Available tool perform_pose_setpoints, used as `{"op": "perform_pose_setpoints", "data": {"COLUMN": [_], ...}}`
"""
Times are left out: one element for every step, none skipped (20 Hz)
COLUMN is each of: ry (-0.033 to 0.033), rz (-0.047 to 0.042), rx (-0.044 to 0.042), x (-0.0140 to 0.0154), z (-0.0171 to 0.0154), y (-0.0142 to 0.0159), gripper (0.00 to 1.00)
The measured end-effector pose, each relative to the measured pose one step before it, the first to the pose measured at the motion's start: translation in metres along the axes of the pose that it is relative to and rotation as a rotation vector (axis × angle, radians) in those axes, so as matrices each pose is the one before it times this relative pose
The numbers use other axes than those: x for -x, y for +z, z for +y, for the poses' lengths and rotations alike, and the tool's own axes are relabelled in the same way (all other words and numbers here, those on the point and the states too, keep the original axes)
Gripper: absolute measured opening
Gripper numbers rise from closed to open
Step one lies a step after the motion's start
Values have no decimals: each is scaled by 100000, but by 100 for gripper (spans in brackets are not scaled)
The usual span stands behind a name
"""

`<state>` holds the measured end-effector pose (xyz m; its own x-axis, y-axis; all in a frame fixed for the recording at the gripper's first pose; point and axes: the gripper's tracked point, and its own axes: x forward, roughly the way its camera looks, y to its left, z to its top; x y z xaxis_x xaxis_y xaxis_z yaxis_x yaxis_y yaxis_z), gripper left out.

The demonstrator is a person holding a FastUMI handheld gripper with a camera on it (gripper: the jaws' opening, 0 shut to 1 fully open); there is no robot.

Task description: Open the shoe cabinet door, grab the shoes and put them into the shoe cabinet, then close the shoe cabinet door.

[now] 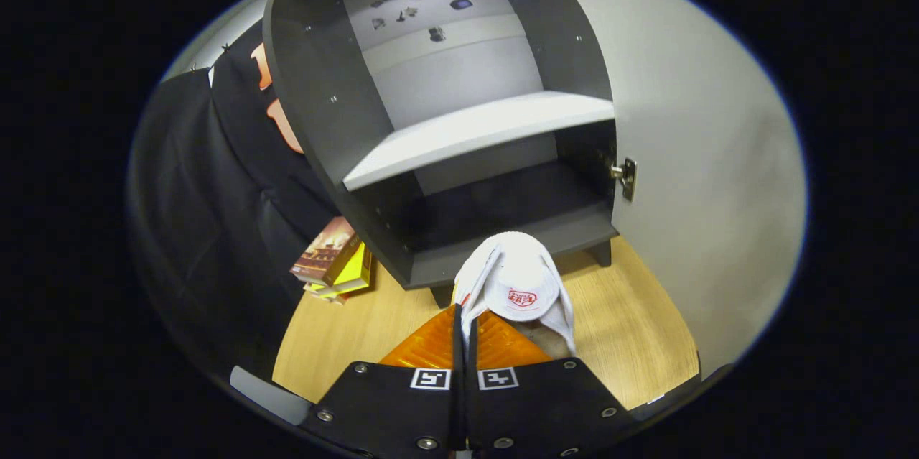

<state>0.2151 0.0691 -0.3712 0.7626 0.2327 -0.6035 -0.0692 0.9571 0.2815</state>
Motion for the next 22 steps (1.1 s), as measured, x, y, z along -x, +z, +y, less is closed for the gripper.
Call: {"op": "perform_pose_setpoints", "data": {"ry": [170, 114, -17, 260, 87, 769, 838, 492, 106, -229, 630, 274, 172, 664, 424, 445, -140, -193, -249, -304, -264, -27], "rz": [-1782, -2439, -2701, -1899, -2076, -1106, -145, -460, -209, 340, 514, -763, -671, -331, -971, -492, -570, -428, -739, -305, 46, -515], "rx": [1172, 786, 387, 413, 584, 903, 1006, 631, 1361, 773, 1126, 1369, 784, 551, -15, 5, 163, 370, 967, 1011, 1223, 621], "x": [387, 557, 401, 43, -68, -80, -448, 147, -123, 181, 307, 269, 287, 106, -302, -427, -664, -706, -1002, -908, -1064, -1234], "z": [217, 184, 210, 271, 201, 215, 385, 342, 255, 250, 430, 293, 213, 381, 255, 226, -10, -111, -141, -166, -255, -172], "y": [1556, 1633, 1598, 1344, 1297, 960, 735, 491, 445, 208, 48, 192, 325, 306, 632, 601, 622, 576, 677, 560, 487, 522], "gripper": [0, 0, 0, 0, 0, 0, 0, 0, 0, 0, 0, 0, 0, 0, 0, 0, 0, 0, 0, 0, 0, 0]}}
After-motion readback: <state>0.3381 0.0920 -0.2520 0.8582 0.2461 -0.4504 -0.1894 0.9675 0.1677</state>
